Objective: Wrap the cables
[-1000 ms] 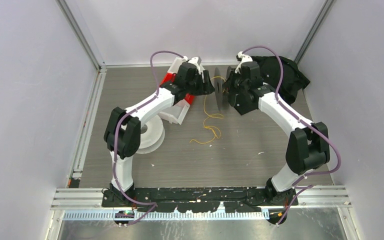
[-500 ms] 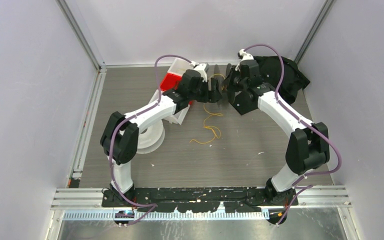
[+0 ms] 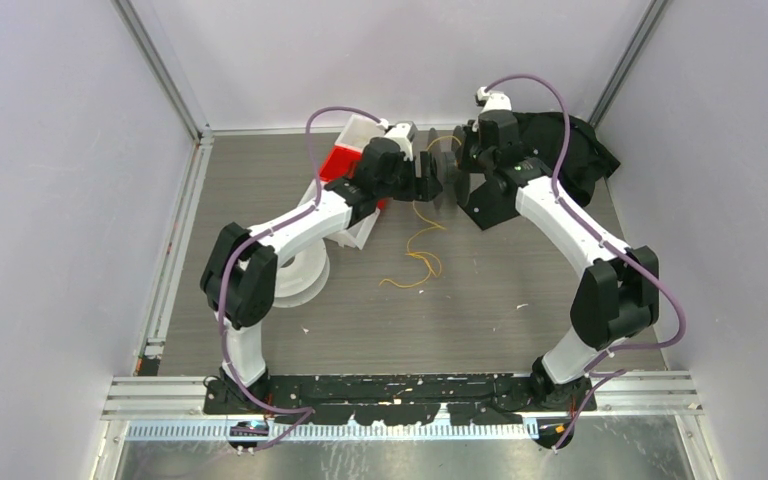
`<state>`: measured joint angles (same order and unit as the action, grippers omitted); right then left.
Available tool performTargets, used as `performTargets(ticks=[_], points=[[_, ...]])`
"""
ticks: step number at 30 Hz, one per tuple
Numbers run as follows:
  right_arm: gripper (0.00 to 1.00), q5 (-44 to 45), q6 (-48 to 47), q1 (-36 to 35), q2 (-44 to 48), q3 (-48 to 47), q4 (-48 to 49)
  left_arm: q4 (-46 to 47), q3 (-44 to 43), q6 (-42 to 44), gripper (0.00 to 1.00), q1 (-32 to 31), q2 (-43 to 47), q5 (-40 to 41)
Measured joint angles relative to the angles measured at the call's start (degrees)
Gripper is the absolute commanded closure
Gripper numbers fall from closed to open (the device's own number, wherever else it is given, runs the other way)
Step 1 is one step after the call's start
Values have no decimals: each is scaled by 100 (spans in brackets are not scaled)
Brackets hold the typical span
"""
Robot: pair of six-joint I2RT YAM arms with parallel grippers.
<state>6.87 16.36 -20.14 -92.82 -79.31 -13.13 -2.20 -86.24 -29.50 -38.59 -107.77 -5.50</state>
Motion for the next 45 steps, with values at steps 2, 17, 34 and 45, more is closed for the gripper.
performTargets(ticks=[2,17,34,45], points=[[100,166,-164,0,2,-142,-35,-11,-17,4,27,-39,-9,166],[100,540,-463,48,13,-1060,-337,-107,-833,-223,46,-774,-555,1853],[100,439,-374,48,20,-1060,-503,-457,-1751,-111,71,-833,-1333,2505],[99,435,-278,48,321,-892,-697,-315,-927,815,99,-817,-914,2227]])
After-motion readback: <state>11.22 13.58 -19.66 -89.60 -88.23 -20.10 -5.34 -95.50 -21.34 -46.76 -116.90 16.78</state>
